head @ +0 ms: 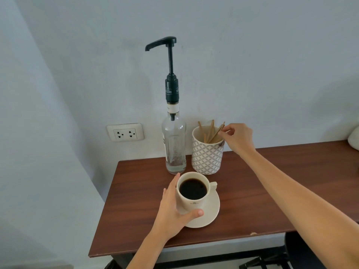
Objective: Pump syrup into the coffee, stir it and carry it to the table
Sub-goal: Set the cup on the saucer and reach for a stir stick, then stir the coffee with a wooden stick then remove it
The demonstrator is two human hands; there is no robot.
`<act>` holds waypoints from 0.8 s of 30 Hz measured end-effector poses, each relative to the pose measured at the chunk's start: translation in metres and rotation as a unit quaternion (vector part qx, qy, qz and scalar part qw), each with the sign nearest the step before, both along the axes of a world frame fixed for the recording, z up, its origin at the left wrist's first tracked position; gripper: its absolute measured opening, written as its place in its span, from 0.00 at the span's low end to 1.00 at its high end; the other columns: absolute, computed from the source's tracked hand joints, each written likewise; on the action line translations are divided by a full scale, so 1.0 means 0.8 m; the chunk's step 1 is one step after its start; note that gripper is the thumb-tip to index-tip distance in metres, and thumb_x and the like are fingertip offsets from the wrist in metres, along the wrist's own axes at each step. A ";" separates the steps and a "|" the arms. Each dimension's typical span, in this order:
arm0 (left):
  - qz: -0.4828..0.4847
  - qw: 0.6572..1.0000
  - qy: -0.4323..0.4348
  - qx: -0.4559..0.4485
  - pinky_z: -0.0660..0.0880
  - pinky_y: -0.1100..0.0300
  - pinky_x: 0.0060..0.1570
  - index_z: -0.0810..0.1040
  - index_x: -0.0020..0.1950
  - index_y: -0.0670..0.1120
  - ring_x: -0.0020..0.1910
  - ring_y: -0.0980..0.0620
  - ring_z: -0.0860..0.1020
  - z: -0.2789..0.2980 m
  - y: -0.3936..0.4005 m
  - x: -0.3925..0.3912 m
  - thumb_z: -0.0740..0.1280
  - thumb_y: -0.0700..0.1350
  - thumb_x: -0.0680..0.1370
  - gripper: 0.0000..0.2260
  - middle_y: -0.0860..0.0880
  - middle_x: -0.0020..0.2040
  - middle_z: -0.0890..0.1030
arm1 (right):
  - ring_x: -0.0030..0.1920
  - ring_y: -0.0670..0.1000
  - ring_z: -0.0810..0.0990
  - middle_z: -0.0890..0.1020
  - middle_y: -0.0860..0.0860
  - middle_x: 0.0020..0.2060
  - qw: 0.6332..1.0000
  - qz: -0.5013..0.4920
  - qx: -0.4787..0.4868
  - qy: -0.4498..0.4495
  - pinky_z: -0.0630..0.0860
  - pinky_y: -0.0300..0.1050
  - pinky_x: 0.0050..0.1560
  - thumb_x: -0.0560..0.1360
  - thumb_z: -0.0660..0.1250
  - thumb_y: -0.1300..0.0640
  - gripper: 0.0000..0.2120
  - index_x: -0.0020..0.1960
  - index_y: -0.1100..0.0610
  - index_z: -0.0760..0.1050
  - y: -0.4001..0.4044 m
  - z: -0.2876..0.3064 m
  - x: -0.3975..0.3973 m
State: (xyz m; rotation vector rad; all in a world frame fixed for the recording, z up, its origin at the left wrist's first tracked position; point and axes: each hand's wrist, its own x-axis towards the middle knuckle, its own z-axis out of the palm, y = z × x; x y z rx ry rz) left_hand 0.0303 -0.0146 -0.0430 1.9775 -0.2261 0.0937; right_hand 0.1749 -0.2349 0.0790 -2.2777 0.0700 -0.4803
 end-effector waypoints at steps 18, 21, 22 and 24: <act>0.005 1.000 0.000 -0.003 0.62 0.38 0.78 0.60 0.76 0.65 0.77 0.57 0.67 -0.005 0.001 0.002 0.77 0.70 0.64 0.46 0.65 0.75 0.69 | 0.37 0.53 0.82 0.82 0.50 0.33 0.984 0.062 -0.155 0.065 0.75 0.42 0.35 0.69 0.77 0.61 0.05 0.37 0.58 0.83 -0.007 0.073 0.023; 0.004 1.000 0.001 -0.005 0.62 0.39 0.78 0.60 0.76 0.66 0.77 0.57 0.67 -0.005 0.000 0.003 0.77 0.70 0.63 0.45 0.65 0.75 0.69 | 0.41 0.55 0.83 0.85 0.54 0.41 0.970 0.049 -0.217 0.102 0.78 0.47 0.41 0.71 0.76 0.61 0.09 0.35 0.56 0.79 -0.006 0.083 0.026; 0.004 1.000 0.001 -0.006 0.62 0.38 0.78 0.60 0.75 0.67 0.77 0.57 0.67 -0.005 0.000 0.003 0.77 0.70 0.63 0.45 0.65 0.75 0.69 | 0.43 0.54 0.82 0.84 0.53 0.43 0.971 0.051 -0.219 0.085 0.77 0.48 0.44 0.72 0.75 0.60 0.07 0.37 0.57 0.79 -0.005 0.086 0.024; 0.004 1.000 0.001 -0.008 0.62 0.38 0.78 0.60 0.74 0.69 0.77 0.57 0.67 -0.005 0.000 0.004 0.77 0.70 0.63 0.44 0.65 0.75 0.70 | 0.44 0.52 0.79 0.82 0.52 0.43 0.981 0.057 -0.187 0.023 0.72 0.44 0.45 0.75 0.72 0.59 0.06 0.43 0.61 0.81 -0.003 0.094 0.016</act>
